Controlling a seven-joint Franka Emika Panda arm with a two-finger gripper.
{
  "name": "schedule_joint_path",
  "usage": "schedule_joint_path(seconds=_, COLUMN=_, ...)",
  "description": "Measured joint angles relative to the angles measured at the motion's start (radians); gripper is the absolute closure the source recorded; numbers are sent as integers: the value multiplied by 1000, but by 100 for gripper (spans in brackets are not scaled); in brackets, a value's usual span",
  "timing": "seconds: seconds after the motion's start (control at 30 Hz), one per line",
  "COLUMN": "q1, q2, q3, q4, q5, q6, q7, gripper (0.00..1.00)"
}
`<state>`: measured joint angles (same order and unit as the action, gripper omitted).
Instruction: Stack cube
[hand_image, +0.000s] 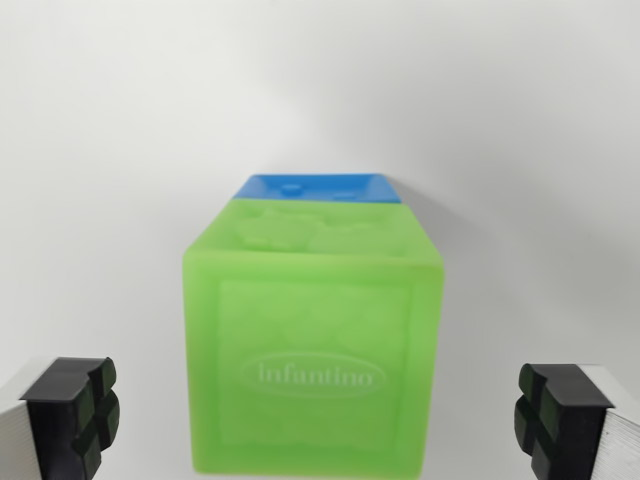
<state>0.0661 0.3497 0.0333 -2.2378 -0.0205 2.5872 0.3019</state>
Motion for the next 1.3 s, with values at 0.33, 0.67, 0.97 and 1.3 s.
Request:
schedule_joint_path(seconds=0.33, q1=0, q2=-75, q3=1, q4=-2, q5=4, q6=-73, q7=-2, gripper=0)
schedule_joint_path(seconds=0.67, q1=0, q2=-163, q3=1, q4=11, q5=9, q6=-172, q7=-7, gripper=0)
schedule_joint_path(seconds=0.97, q1=0, q2=-228, q3=1, q4=36, q5=12, q6=-261, q7=-9, gripper=0)
schedule_joint_path(seconds=1.3, q1=0, q2=-289, q3=1, q4=77, q5=14, q6=-363, q7=-11, gripper=0)
